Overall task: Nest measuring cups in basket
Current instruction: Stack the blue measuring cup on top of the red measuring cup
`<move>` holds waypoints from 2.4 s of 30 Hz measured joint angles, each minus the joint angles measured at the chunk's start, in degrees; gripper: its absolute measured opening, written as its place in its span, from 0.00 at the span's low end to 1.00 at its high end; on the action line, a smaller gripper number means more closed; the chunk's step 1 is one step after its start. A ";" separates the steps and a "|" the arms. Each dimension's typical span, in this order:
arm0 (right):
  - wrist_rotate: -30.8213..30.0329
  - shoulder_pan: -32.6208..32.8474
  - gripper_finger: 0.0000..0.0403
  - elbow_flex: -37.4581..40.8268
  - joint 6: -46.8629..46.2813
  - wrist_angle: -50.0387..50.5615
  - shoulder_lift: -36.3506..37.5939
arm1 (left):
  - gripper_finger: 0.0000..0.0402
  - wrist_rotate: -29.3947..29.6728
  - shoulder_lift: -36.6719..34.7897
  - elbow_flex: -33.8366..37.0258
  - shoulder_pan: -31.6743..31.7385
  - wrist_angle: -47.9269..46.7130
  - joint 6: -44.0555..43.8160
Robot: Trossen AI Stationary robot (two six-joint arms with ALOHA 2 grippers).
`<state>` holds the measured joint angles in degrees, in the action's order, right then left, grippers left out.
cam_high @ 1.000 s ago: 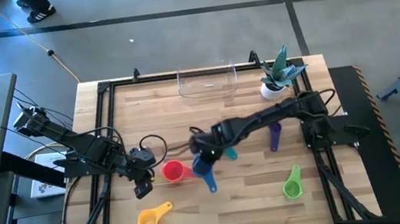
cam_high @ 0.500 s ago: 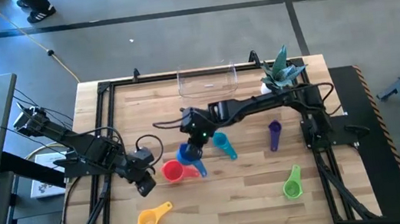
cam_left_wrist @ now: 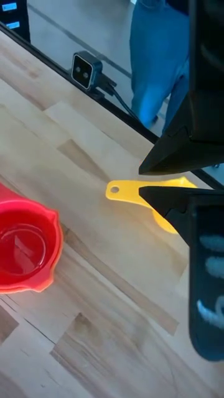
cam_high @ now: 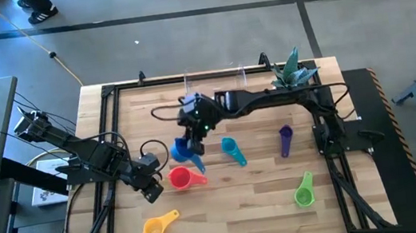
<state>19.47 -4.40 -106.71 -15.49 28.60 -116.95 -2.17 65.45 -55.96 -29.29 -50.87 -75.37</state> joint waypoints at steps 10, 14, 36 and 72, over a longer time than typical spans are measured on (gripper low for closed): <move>0.31 -0.96 0.00 -5.10 7.41 3.07 -0.48 | 0.08 0.04 -0.01 0.00 -0.01 0.10 -0.57; 0.64 -0.36 0.00 -5.21 8.91 1.50 -1.17 | 0.08 0.04 0.00 0.00 -0.01 0.11 -0.57; 0.93 5.23 0.00 -5.03 6.02 -0.22 -11.70 | 0.08 0.78 0.00 0.00 -0.01 1.29 -1.10; -1.01 5.18 0.00 -4.97 17.55 -3.11 -17.13 | 0.08 1.36 0.00 0.00 -0.01 1.18 -0.92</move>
<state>18.46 0.78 -111.68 2.06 25.49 -134.08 -0.82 65.45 -55.96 -29.30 -49.69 -76.29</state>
